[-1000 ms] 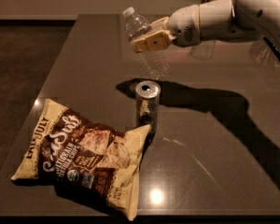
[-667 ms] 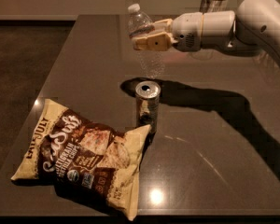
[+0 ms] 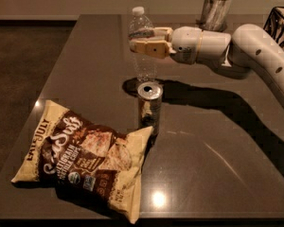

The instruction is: Place water bottle upright

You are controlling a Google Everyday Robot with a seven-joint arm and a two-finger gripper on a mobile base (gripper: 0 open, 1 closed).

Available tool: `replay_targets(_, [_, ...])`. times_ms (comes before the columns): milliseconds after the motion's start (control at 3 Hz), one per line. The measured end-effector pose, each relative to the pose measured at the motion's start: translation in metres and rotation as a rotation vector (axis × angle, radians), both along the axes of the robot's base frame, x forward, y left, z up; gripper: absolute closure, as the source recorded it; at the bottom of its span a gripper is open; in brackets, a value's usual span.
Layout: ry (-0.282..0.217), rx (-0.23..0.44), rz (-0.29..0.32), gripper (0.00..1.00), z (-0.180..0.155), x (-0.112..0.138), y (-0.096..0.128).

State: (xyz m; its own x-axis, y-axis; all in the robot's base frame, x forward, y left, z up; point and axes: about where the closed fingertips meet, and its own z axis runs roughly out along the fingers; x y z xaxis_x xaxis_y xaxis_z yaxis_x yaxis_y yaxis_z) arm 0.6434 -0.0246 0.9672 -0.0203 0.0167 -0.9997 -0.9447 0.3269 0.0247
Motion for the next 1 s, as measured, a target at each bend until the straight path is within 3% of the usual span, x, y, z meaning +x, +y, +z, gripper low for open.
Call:
replay_targets(333, [0.005,0.032,0.002,1.00,-0.0078,-0.0015,0.0021])
replay_targets(667, [-0.025,0.066,-0.002,1.00,-0.0115,-0.0042,0.0022])
replay_targets(1000, [-0.031,0.067,-0.009,0.81,-0.0163,-0.0046,0.0024])
